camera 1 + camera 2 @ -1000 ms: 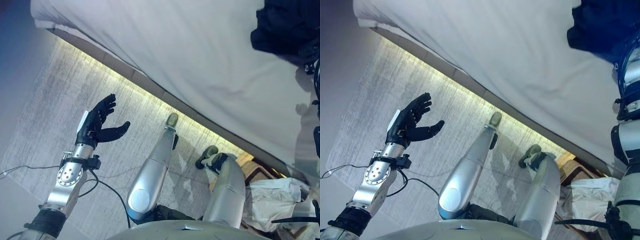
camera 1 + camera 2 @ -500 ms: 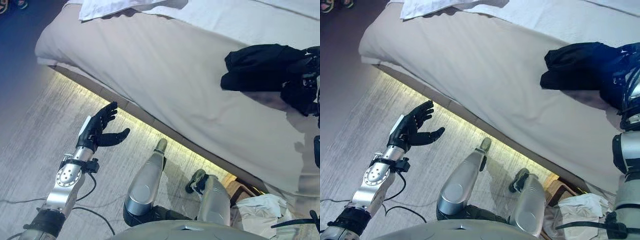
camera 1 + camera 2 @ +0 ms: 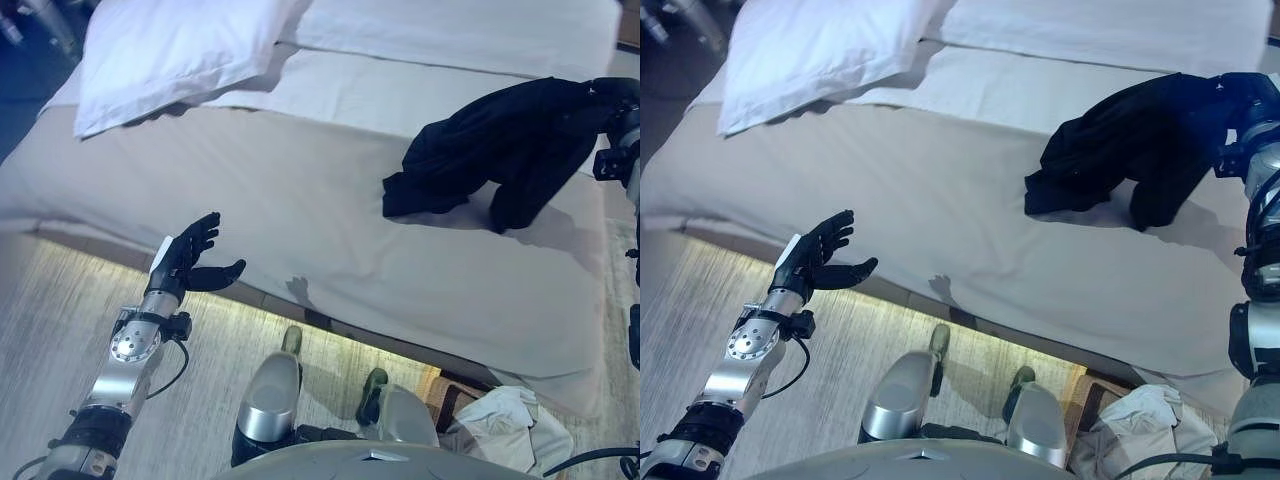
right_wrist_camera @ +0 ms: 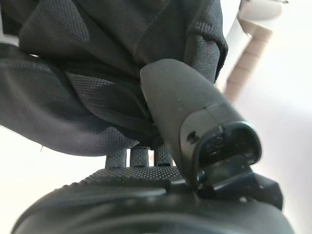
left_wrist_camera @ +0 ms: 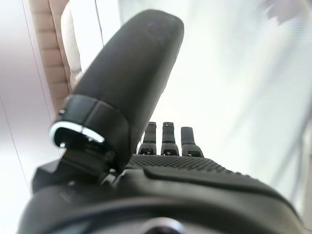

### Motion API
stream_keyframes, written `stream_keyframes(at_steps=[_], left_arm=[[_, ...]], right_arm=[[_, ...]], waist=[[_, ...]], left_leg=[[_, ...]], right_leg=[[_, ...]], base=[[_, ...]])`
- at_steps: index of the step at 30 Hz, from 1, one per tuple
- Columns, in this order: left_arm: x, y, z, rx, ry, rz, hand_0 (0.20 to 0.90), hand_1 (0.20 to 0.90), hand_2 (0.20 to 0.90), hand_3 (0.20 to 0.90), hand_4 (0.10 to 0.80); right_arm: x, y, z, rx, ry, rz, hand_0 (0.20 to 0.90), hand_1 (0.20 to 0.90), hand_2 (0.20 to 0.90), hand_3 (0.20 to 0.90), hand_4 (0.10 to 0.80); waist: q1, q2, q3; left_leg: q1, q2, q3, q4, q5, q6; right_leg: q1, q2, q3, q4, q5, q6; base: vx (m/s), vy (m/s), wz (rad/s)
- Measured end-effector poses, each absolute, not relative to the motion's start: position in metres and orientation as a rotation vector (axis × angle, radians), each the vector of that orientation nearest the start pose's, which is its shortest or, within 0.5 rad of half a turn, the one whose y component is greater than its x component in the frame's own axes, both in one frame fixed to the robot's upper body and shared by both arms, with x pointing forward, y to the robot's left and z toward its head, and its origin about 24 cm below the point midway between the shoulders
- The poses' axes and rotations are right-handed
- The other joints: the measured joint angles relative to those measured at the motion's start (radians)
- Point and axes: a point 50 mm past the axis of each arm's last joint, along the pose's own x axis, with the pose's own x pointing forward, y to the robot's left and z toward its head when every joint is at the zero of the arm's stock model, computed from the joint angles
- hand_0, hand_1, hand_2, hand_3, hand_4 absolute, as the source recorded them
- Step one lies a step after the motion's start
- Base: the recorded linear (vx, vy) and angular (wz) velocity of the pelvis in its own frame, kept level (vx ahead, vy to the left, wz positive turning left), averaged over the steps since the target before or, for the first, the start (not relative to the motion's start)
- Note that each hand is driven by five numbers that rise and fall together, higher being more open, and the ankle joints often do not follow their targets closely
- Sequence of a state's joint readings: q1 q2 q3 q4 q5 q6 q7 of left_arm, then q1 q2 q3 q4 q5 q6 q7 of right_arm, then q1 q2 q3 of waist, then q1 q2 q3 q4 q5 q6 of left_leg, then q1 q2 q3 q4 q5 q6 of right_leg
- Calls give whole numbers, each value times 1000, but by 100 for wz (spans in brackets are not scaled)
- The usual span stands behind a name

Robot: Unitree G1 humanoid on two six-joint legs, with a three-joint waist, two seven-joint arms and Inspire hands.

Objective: Pick up the clothes from the bed and place them into the basket

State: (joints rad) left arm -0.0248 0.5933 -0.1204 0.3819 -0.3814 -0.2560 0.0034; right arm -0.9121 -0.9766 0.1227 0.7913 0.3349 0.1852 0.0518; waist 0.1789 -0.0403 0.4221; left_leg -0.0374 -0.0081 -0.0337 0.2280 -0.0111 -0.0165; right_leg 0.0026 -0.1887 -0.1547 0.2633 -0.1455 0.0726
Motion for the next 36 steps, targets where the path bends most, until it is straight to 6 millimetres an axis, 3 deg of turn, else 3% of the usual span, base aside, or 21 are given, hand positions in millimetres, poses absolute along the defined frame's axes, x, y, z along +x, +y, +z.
stream_keyframes(at_steps=[1, 3, 6, 9, 11, 13, 14, 16, 17, 18, 20, 22, 23, 25, 26, 29, 32, 36], left_arm=[[244, 275, 19, 238, 120, 58, 900, 900, 900, 900, 800], [243, 275, 16, 242, 128, 71, 900, 900, 900, 900, 800], [251, 275, 21, 239, 108, 81, 900, 900, 900, 900, 800], [262, 273, 32, 237, 65, 79, 900, 900, 900, 900, 800], [266, 272, 36, 237, 48, 76, 900, 900, 900, 900, 800], [267, 272, 36, 237, 47, 77, 900, 900, 900, 900, 800], [264, 273, 33, 238, 56, 95, 900, 900, 900, 900, 800], [262, 275, 32, 237, 60, 122, 900, 900, 900, 900, 800], [263, 277, 33, 235, 60, 143, 900, 900, 900, 900, 800], [263, 279, 33, 229, 65, 165, 900, 900, 900, 900, 800], [257, 283, 29, 193, 69, 216, 900, 900, 900, 900, 800], [249, 291, 24, 190, 87, 266, 900, 900, 900, 900, 800], [246, 294, 23, 175, 91, 286, 900, 900, 900, 900, 800], [244, 298, 24, 165, 89, 316, 900, 900, 900, 900, 800], [245, 299, 24, 153, 91, 330, 900, 900, 900, 900, 800], [239, 296, 13, 137, 124, 348, 900, 900, 900, 900, 800], [239, 289, 6, 105, 151, 345, 900, 900, 900, 900, 800], [238, 285, 3, 90, 158, 346, 900, 900, 900, 900, 800]], right_arm=[[345, -364, 250, -456, -22, -388, 300, 300, 300, 200, 100], [345, -363, 250, -458, -28, -385, 300, 300, 300, 200, 100], [343, -367, 251, -464, -35, -429, 300, 300, 300, 200, 100], [337, -370, 248, -454, -57, -458, 300, 300, 300, 200, 100], [333, -374, 244, -429, -62, -474, 300, 300, 300, 200, 100], [330, -376, 239, -408, -56, -492, 300, 300, 300, 200, 100], [331, -375, 237, -402, -56, -494, 300, 300, 300, 200, 100], [333, -373, 237, -399, -58, -487, 300, 300, 300, 200, 100], [333, -372, 236, -394, -55, -481, 300, 300, 300, 200, 100], [334, -372, 235, -387, -51, -476, 300, 300, 300, 200, 100], [334, -371, 234, -380, -49, -474, 300, 300, 300, 200, 100], [333, -372, 236, -383, -57, -475, 300, 300, 300, 200, 100], [333, -372, 238, -384, -74, -473, 300, 300, 300, 200, 100], [333, -371, 240, -385, -94, -470, 300, 300, 300, 200, 100], [333, -371, 241, -386, -103, -470, 300, 300, 300, 200, 100], [336, -368, 235, -411, -78, -466, 300, 300, 300, 200, 100], [331, -374, 240, -414, -89, -507, 300, 300, 300, 200, 100], [319, -390, 258, -376, -146, -603, 300, 300, 300, 200, 100]], waist=[[5, 0, -3], [-7, 1, -11], [-69, -2, -26], [-96, -1, -28], [-104, 0, -30], [-115, -2, -32], [-105, 6, -37], [-95, 10, -43], [-84, 10, -43], [-86, 11, -43], [-80, 25, -57], [-64, 25, -81], [-51, 25, -86], [-31, 9, -92], [-30, 2, -96], [-35, 15, -106], [-76, 15, -108], [-99, 15, -109]], left_leg=[[5, -3, -29, 5, 0, 0], [16, -4, -41, 3, 0, 0], [26, -11, -15, -10, -6, 2], [28, -11, 9, -6, -35, -1], [26, -12, 13, -7, -54, -5], [23, -16, 42, -4, -68, 0], [14, -5, 73, -5, -79, 18], [-11, 1, 138, 2, -79, 42], [-11, 13, 175, -12, -73, 55], [-9, 29, 208, -22, -77, 66], [-5, 53, 261, -24, -75, 85], [-8, 76, 307, -30, -66, 76], [0, 83, 323, -43, -58, 64], [3, 80, 341, -50, -41, 48], [1, 73, 342, -51, -35, 38], [22, 79, 227, -89, -8, 19], [49, 77, 226, -131, 10, -6], [70, 73, 240, -155, 19, -10]], right_leg=[[7, 8, 34, -14, 17, -12], [12, 13, 70, -48, 50, -8], [3, 7, 107, -72, 77, 0], [-7, 5, 133, -74, 79, 3], [-15, 5, 145, -90, 95, 25], [-31, 2, 157, -108, 130, 30], [-61, 2, 105, -104, 175, 26], [-83, 12, 33, -185, 291, -32], [-86, 20, 8, -223, 339, -46], [-90, 17, -37, -219, 334, -54], [-135, 7, -112, -6, 174, -74], [-128, -5, -149, 138, 65, -52], [-102, -14, -170, 127, 43, -36], [-31, -20, -189, -5, 56, -31], [10, -3, -177, -98, 63, -19], [61, 55, -154, -220, 141, -25], [75, 63, -147, -243, 148, -28], [89, 65, -130, -273, 161, -24]], base=[[-104, 151, -97], [-99, 135, -70], [-126, 123, -31], [-110, 25, -26], [-192, 23, -27], [-233, 87, -47], [-307, 130, -90], [-334, 140, -114], [-280, 105, -97], [-248, 73, -83], [-242, 16, -68], [-220, -98, -73], [-176, -156, -56], [-139, -127, -53], [-130, -104, -37], [-92, -74, -36], [-76, -55, -7], [-46, -76, -11]])
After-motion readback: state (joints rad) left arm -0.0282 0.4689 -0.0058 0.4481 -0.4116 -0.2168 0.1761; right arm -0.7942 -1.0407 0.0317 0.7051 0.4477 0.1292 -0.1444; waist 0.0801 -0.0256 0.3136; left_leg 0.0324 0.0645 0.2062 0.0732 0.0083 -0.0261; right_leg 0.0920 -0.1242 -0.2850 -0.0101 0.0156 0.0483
